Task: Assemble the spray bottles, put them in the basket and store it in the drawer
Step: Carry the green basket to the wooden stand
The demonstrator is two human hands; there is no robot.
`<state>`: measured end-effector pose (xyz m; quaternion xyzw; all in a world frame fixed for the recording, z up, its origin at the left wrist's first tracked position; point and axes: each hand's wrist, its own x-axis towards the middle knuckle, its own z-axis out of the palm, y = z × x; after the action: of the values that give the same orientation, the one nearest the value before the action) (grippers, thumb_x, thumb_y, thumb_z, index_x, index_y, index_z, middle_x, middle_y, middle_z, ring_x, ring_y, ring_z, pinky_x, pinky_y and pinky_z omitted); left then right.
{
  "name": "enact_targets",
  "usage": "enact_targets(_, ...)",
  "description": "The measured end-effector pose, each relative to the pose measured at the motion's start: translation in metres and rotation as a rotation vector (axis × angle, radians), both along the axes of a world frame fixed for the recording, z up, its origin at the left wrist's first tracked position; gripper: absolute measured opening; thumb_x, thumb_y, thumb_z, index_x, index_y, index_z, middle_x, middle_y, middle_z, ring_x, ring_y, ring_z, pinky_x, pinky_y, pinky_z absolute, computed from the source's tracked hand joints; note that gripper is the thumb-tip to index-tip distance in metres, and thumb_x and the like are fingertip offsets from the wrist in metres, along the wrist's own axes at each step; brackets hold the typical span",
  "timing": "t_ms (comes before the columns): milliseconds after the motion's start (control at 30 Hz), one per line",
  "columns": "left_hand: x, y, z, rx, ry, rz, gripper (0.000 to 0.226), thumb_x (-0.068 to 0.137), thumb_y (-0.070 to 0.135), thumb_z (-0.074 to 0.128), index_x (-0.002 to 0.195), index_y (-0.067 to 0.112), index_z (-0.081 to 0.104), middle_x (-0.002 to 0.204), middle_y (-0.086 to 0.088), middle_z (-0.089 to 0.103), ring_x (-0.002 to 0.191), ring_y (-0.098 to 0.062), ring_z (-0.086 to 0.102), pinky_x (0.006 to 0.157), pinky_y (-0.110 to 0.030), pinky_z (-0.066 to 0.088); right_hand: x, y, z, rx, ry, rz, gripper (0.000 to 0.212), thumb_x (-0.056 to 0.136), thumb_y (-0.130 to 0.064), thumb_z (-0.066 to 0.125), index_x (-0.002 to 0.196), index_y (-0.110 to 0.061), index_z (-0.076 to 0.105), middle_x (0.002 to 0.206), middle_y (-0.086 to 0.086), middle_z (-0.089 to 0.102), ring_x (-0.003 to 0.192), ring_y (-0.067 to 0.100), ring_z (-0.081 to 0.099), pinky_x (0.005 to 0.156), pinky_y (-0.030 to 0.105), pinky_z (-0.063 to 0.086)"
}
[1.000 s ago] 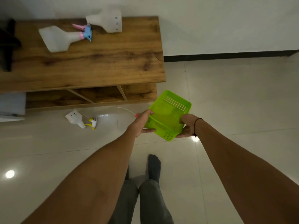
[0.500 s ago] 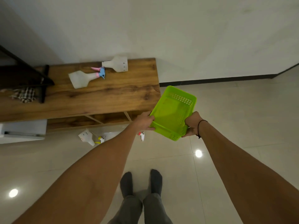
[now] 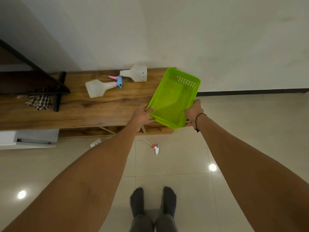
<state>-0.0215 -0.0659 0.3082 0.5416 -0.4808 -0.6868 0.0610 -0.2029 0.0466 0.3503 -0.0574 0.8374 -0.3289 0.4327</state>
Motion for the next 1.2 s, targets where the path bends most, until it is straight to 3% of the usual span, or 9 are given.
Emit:
enact_targets(100, 0.003, -0.014, -0.012, -0.025, 0.028, 0.047, 0.047, 0.11, 0.025, 0.051, 0.155, 0.012, 0.047, 0.155, -0.011, 0.052, 0.136, -0.03, 0.058, 0.107, -0.046, 0.056, 0.005, -0.021, -0.008, -0.009, -0.002, -0.017, 0.035, 0.096, -0.009, 0.052, 0.129, -0.013, 0.039, 0.129, 0.02, 0.052, 0.114, 0.046, 0.059, 0.085, 0.07, 0.055)
enact_targets(233, 0.006, -0.025, -0.032, -0.063, 0.027, 0.118, 0.044, 0.11, 0.023, 0.049, 0.153, 0.013, 0.05, 0.152, -0.013, 0.055, 0.134, -0.03, 0.059, 0.105, -0.042, 0.056, 0.009, -0.041, -0.025, 0.013, 0.029, 0.013, 0.036, 0.097, -0.012, 0.052, 0.13, -0.012, 0.038, 0.129, 0.022, 0.054, 0.116, 0.044, 0.059, 0.093, 0.067, 0.053)
enact_targets(367, 0.007, -0.034, -0.049, -0.105, -0.024, 0.12, 0.043, 0.112, 0.026, 0.045, 0.153, 0.013, 0.049, 0.149, -0.013, 0.056, 0.134, -0.032, 0.058, 0.109, -0.048, 0.054, 0.015, -0.054, -0.041, 0.001, 0.061, 0.047, 0.035, 0.097, -0.007, 0.049, 0.13, -0.011, 0.039, 0.126, 0.022, 0.056, 0.104, 0.036, 0.059, 0.093, 0.054, 0.055)
enact_targets(500, 0.01, -0.042, -0.059, -0.064, -0.036, 0.06, 0.04, 0.111, 0.02, 0.045, 0.151, 0.017, 0.047, 0.137, -0.003, 0.057, 0.137, -0.031, 0.054, 0.12, -0.052, 0.043, 0.018, -0.064, -0.051, 0.006, 0.02, 0.041, 0.036, 0.1, -0.013, 0.051, 0.133, -0.012, 0.037, 0.131, 0.02, 0.054, 0.116, 0.04, 0.06, 0.098, 0.055, 0.053)
enact_targets(600, 0.014, -0.043, -0.06, -0.055, -0.031, 0.017, 0.043, 0.109, 0.014, 0.049, 0.152, 0.019, 0.045, 0.14, -0.003, 0.057, 0.138, -0.029, 0.052, 0.122, -0.051, 0.039, 0.019, -0.067, -0.055, 0.021, 0.003, 0.038, 0.04, 0.098, -0.011, 0.054, 0.134, -0.011, 0.036, 0.133, 0.021, 0.054, 0.119, 0.042, 0.059, 0.099, 0.061, 0.052)
enact_targets(767, 0.02, -0.048, -0.053, -0.052, -0.066, 0.089, 0.061, 0.102, 0.012, 0.063, 0.157, 0.019, 0.038, 0.151, -0.012, 0.056, 0.138, -0.031, 0.055, 0.12, -0.052, 0.042, 0.017, -0.069, -0.054, 0.064, 0.04, 0.047, 0.045, 0.095, -0.005, 0.058, 0.135, -0.006, 0.036, 0.133, 0.022, 0.055, 0.12, 0.04, 0.059, 0.099, 0.057, 0.054)
enact_targets(867, 0.023, -0.055, -0.044, -0.075, -0.138, 0.116, 0.073, 0.098, 0.02, 0.07, 0.161, 0.021, 0.032, 0.16, -0.008, 0.046, 0.144, -0.028, 0.049, 0.12, -0.044, 0.041, 0.015, -0.075, -0.046, 0.089, 0.085, 0.036, 0.047, 0.092, -0.005, 0.06, 0.133, -0.006, 0.037, 0.13, 0.022, 0.057, 0.117, 0.041, 0.061, 0.096, 0.056, 0.055)
enact_targets(1033, 0.022, -0.068, -0.029, -0.174, -0.207, 0.156, 0.062, 0.097, 0.026, 0.069, 0.153, 0.022, 0.042, 0.157, -0.006, 0.048, 0.142, -0.027, 0.048, 0.113, -0.043, 0.044, 0.008, -0.086, -0.034, 0.152, 0.246, 0.09, 0.055, 0.088, -0.005, 0.063, 0.136, -0.006, 0.036, 0.122, 0.022, 0.06, 0.106, 0.041, 0.065, 0.076, 0.043, 0.053)
enact_targets(1200, 0.016, -0.076, -0.012, -0.222, -0.209, 0.205, 0.05, 0.099, 0.024, 0.067, 0.146, 0.02, 0.049, 0.142, -0.005, 0.058, 0.123, -0.02, 0.057, 0.093, -0.032, 0.047, -0.001, -0.1, -0.018, 0.158, 0.288, 0.141, 0.061, 0.088, -0.007, 0.063, 0.141, -0.005, 0.033, 0.132, 0.024, 0.052, 0.112, 0.044, 0.062, 0.089, 0.049, 0.058)
